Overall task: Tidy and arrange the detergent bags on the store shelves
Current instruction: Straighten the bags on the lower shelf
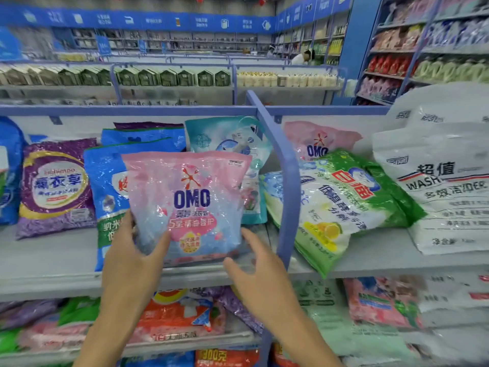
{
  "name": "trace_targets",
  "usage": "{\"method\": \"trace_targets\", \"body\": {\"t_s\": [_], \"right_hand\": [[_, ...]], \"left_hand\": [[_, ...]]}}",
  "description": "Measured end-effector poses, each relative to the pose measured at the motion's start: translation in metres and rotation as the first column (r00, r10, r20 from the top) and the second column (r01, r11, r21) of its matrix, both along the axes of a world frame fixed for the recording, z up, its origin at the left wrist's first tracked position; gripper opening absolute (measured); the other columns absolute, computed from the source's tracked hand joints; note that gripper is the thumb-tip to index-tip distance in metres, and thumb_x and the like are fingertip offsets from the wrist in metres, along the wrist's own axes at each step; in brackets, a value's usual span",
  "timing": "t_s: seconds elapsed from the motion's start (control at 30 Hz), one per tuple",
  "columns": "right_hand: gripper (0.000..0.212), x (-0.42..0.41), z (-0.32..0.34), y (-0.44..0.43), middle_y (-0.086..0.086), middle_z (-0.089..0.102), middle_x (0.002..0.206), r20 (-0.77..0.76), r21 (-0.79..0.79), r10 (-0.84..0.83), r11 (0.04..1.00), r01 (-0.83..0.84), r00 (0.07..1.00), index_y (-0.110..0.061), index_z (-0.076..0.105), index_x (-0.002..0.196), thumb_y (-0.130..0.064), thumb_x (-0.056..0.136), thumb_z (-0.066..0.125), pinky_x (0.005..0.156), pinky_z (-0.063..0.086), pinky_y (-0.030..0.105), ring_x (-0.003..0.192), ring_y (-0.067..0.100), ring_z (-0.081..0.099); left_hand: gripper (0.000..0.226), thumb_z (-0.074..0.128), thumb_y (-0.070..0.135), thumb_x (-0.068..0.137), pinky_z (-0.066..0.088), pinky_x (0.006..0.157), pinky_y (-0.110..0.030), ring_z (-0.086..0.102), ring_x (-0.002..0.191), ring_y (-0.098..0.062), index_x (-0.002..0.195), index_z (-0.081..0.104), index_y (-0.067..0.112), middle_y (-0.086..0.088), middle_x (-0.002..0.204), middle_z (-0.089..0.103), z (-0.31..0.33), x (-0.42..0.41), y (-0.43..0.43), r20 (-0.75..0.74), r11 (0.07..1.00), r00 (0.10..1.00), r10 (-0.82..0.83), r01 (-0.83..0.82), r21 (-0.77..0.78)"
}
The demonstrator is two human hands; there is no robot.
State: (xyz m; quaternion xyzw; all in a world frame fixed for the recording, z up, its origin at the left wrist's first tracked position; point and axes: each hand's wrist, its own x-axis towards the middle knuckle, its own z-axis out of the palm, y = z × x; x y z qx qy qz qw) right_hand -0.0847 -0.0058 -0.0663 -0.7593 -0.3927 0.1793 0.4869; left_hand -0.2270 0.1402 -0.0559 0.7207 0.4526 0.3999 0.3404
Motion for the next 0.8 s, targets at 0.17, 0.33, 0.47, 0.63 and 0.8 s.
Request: {"method": "trace_targets", "body": {"t_s": [0.17, 0.33, 0.47, 0.63, 0.8], "right_hand": [[0.032, 0.03, -0.004, -0.066, -0.03, 0.068, 0.119, -0.103, 0.016, 0.121, 0.993, -0.12, 0.987, -0.041, 0.068, 0.126, -0.039, 0.094, 0.071, 0.1, 0.048, 0.018, 0.113, -0.011, 0.06], [0.017, 0.115, 0.004, -0.137, -0.018, 0.075, 0.098, -0.226, 0.055, -0.102, 0.992, 0.117, 0.969, -0.028, 0.074, 0.108, -0.037, 0.093, 0.071, 0.08, 0.05, 0.009, 0.089, -0.011, 0.066], [0.065, 0.176, 0.003, -0.16, -0.012, 0.068, 0.119, -0.301, 0.006, -0.279, 0.956, 0.294, 0.912, -0.022, 0.054, 0.138, -0.062, 0.089, 0.066, 0.103, 0.051, 0.043, 0.109, 0.012, 0.067], [0.052, 0.224, 0.003, -0.153, -0.016, 0.064, 0.086, -0.555, 0.022, -0.265, 0.943, 0.332, 0.789, -0.025, 0.065, 0.119, -0.065, 0.086, 0.067, 0.105, 0.051, 0.047, 0.09, 0.011, 0.061], [0.053, 0.249, 0.002, -0.137, -0.009, 0.067, 0.126, -0.65, 0.074, -0.226, 0.932, 0.356, 0.726, -0.027, 0.068, 0.118, -0.064, 0.08, 0.073, 0.11, 0.048, 0.044, 0.118, 0.016, 0.063]], "left_hand": [[0.059, 0.072, 0.043, 0.088, 0.049, 0.1, -0.049, 0.061, 0.12, -0.026, 0.141, 0.05, 0.033, 0.003, 0.132, 0.064, 0.0, 0.013, -0.076, -0.101, 0.993, 0.988, 0.115, -0.113, 0.032], [0.017, 0.07, 0.047, 0.088, 0.053, 0.07, -0.017, 0.07, 0.083, -0.003, 0.105, 0.067, 0.042, 0.025, 0.096, 0.071, 0.02, 0.073, -0.176, 0.035, 0.963, 0.987, -0.156, 0.144, 0.228], [0.038, 0.063, 0.049, 0.093, 0.042, 0.096, -0.009, 0.06, 0.111, 0.002, 0.125, 0.068, 0.029, 0.02, 0.118, 0.068, 0.023, 0.149, -0.197, -0.067, 0.898, 0.959, -0.276, 0.282, 0.338], [0.069, 0.047, 0.062, 0.098, 0.024, 0.123, -0.045, 0.029, 0.15, -0.027, 0.152, 0.043, 0.02, -0.002, 0.156, 0.045, 0.033, 0.242, -0.161, -0.383, 0.891, 0.886, -0.261, 0.374, 0.259], [0.093, 0.033, 0.078, 0.093, 0.007, 0.126, -0.056, 0.001, 0.157, -0.037, 0.161, 0.024, 0.016, -0.012, 0.168, 0.022, 0.038, 0.302, -0.115, -0.549, 0.968, 0.82, -0.163, 0.242, 0.074]]}}
